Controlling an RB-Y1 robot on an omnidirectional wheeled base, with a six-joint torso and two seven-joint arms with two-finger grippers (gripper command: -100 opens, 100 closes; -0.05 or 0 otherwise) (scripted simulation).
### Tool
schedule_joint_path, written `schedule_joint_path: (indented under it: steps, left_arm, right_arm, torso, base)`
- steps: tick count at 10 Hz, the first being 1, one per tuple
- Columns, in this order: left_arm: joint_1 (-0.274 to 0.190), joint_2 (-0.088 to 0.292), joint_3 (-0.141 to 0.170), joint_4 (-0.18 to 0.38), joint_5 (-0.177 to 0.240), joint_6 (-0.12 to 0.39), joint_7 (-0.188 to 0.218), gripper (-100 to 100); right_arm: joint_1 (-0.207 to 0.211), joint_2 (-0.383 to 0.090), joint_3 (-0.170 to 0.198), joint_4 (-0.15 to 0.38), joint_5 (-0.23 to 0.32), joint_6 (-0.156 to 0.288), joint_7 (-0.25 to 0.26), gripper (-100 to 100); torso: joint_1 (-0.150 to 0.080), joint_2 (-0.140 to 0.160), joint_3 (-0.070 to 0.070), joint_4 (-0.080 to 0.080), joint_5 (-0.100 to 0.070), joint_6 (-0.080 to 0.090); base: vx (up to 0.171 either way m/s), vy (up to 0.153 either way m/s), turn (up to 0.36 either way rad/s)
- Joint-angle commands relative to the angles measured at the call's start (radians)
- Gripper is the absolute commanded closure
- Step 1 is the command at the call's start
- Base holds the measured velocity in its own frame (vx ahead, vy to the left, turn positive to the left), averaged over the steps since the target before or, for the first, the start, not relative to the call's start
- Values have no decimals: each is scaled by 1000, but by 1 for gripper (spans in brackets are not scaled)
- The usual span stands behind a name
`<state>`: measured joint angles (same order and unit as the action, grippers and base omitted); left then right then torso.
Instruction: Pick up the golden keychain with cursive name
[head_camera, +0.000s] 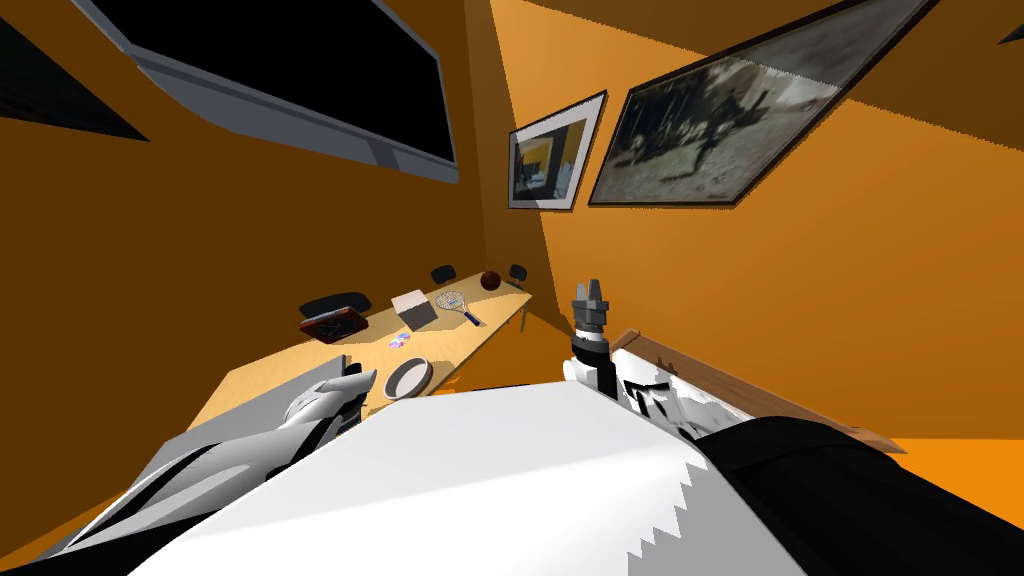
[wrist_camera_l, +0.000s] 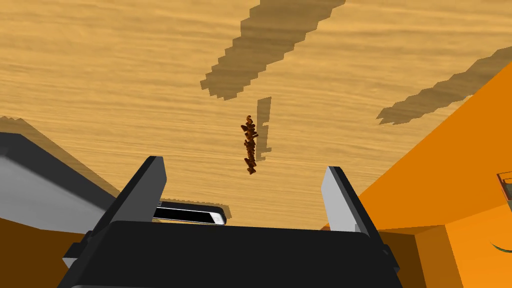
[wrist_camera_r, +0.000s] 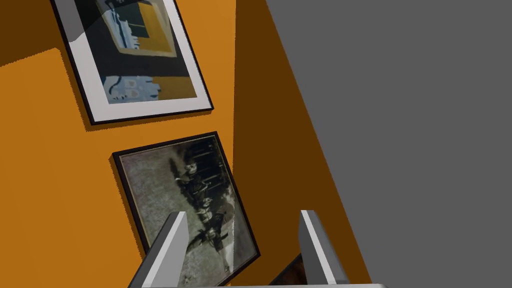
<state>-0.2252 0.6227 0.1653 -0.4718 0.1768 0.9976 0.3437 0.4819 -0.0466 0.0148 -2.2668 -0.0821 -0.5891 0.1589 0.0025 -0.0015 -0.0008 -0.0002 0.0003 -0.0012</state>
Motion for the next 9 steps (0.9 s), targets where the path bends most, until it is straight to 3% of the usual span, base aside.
schedule_joint_path:
  steps: [1,3,4,5,6,7,9]
  left_arm:
    - [-26,6,-2,50,1,-28,-10,-100]
    - [-42,7,-3,96,0,-40,-12,-100]
    - [-45,7,-3,105,0,-47,-14,0]
    - [-3,4,-5,59,5,-50,-23,-100]
    - [-3,4,-5,59,5,-50,-23,-100]
    - [37,0,-6,24,10,-53,-32,-100]
    - [38,0,-6,14,10,-53,-32,-100]
  right_arm:
    - [0,0,0,0,0,0,0,0]
    - [0,0,0,0,0,0,0,0]
    - [0,0,0,0,0,0,0,0]
    - [0,0,0,0,0,0,0,0]
    - [0,0,0,0,0,0,0,0]
    - [0,0,0,0,0,0,0,0]
    - [0,0,0,0,0,0,0,0]
  torso:
    - [0,0,0,0,0,0]
    - [-2,1,1,0,0,0]
    - [-2,2,1,0,0,0]
    - [-2,2,1,0,0,0]
    - [-3,-1,0,0,0,-1]
    - [-2,-3,-2,-1,0,0]
    - [-2,-4,-3,-1,0,0]
  base:
    - [15,23,15]
    - [2,3,6]
    - [0,0,0]
    - [63,-6,111]
    - [85,7,86]
    - [118,20,133]
    - [67,-7,32]
